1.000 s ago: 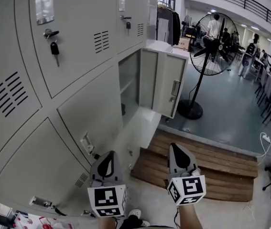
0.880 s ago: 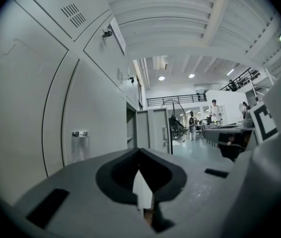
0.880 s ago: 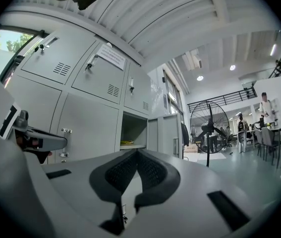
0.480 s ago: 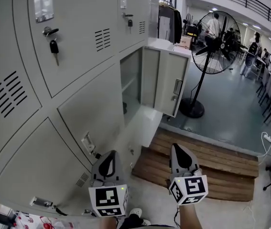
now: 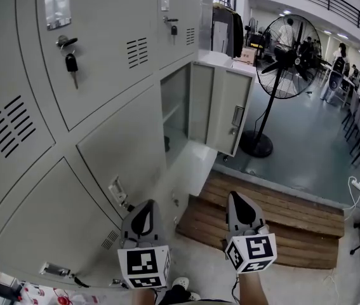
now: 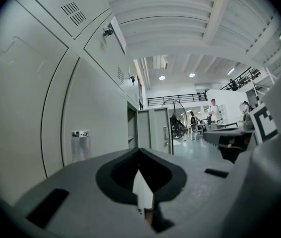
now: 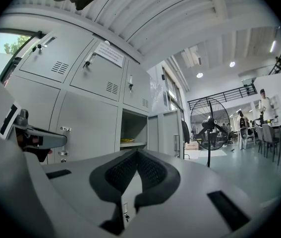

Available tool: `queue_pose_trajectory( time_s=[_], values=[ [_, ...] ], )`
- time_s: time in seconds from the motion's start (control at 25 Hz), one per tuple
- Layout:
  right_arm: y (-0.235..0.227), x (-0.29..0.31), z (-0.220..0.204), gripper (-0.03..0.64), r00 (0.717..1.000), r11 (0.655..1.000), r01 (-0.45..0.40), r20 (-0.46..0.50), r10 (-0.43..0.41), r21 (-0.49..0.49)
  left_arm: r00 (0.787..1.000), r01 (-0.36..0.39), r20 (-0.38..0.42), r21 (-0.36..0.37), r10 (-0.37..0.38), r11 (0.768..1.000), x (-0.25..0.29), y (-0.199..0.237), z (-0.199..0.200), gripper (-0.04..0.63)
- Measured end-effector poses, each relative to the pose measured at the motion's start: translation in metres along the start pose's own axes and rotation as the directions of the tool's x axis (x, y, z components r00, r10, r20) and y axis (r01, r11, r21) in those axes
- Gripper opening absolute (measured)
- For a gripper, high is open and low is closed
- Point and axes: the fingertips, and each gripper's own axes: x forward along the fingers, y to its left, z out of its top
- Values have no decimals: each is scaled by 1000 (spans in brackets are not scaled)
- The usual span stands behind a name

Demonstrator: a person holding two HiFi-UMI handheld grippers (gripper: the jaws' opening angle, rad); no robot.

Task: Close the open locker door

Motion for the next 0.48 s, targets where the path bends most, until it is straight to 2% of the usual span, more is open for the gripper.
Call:
queue_pose_trajectory(
  time_s=[0.48],
  values=[
    [-3, 2, 0, 18, 1000, 1000, -4, -3, 4, 3, 1000, 9, 0, 4, -9, 1000, 4, -4, 2, 2]
  ],
)
